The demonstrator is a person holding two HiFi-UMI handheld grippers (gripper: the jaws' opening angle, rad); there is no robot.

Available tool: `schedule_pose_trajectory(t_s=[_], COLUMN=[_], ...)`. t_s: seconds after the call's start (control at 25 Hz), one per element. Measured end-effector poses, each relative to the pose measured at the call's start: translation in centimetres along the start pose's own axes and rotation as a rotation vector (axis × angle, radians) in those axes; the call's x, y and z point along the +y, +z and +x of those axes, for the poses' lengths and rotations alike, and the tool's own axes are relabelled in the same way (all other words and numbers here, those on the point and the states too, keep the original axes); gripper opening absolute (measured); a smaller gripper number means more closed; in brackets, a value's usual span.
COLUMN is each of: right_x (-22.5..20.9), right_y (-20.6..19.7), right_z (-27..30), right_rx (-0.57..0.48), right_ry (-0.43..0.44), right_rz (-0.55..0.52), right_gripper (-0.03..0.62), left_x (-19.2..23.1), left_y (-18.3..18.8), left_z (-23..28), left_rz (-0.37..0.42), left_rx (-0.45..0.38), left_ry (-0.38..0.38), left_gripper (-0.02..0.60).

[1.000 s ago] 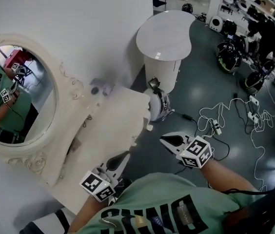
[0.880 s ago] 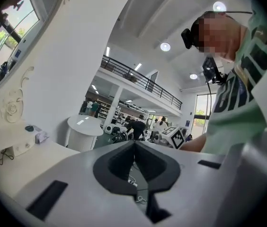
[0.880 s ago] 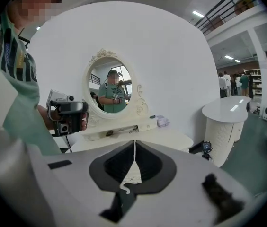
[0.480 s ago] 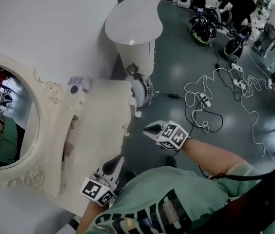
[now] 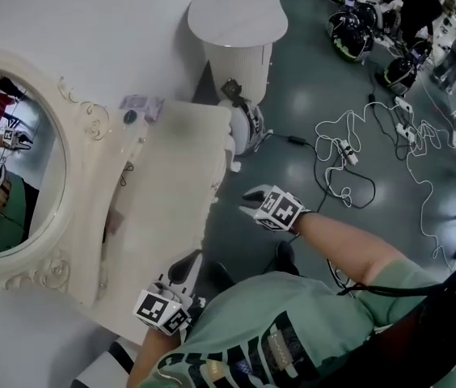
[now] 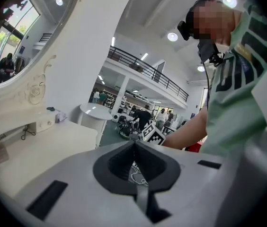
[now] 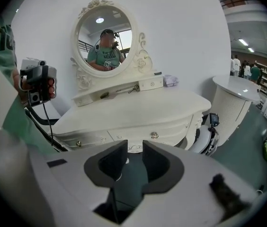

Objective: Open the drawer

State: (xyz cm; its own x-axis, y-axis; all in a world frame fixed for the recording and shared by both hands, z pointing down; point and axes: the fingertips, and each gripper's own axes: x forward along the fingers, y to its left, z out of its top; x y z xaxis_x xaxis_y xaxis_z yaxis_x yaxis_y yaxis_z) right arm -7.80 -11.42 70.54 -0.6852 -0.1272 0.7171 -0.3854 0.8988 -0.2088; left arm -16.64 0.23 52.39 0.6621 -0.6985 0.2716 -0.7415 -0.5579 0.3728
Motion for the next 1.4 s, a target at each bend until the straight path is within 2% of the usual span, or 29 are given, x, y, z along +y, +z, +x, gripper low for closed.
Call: schedule_pose_trajectory(t_s=[0.48, 0.64, 0.92, 1.32, 1.4], right_x=[-2.5, -4.6, -7.8, -8.8, -8.6], right_y=[-3.3, -3.6, -2.5, -3.0, -3.0], right_z=[9.5, 13.2, 18.1, 22.0, 22.1], right_rx=[0.094, 0.11, 0.18, 0.273, 0.282], right_ry=[-0.042, -0.105, -0.165, -0.167, -0.164], right_rz=[-0.009, -0.008, -0.097, -0.157, -0.179], right_gripper=[0.137, 0.164, 0.184, 0.181, 0.138], left_x=[2.7, 3.7, 5.5, 7.6, 7.7], left_y=[-3.4, -4.4, -5.3, -5.4, -5.4], left_z=[-1.2, -1.9, -3.2, -3.9, -3.8], left_rz=[-0.056, -0.088, -0.127, -0.16, -0.166], left_rx=[0.05, 0.06, 0.071, 0.063, 0.062], left_ry=[0.051, 0.073, 0.103, 0.133, 0.132], left_gripper=[0.011, 0.011, 0.011, 0.011, 0.011])
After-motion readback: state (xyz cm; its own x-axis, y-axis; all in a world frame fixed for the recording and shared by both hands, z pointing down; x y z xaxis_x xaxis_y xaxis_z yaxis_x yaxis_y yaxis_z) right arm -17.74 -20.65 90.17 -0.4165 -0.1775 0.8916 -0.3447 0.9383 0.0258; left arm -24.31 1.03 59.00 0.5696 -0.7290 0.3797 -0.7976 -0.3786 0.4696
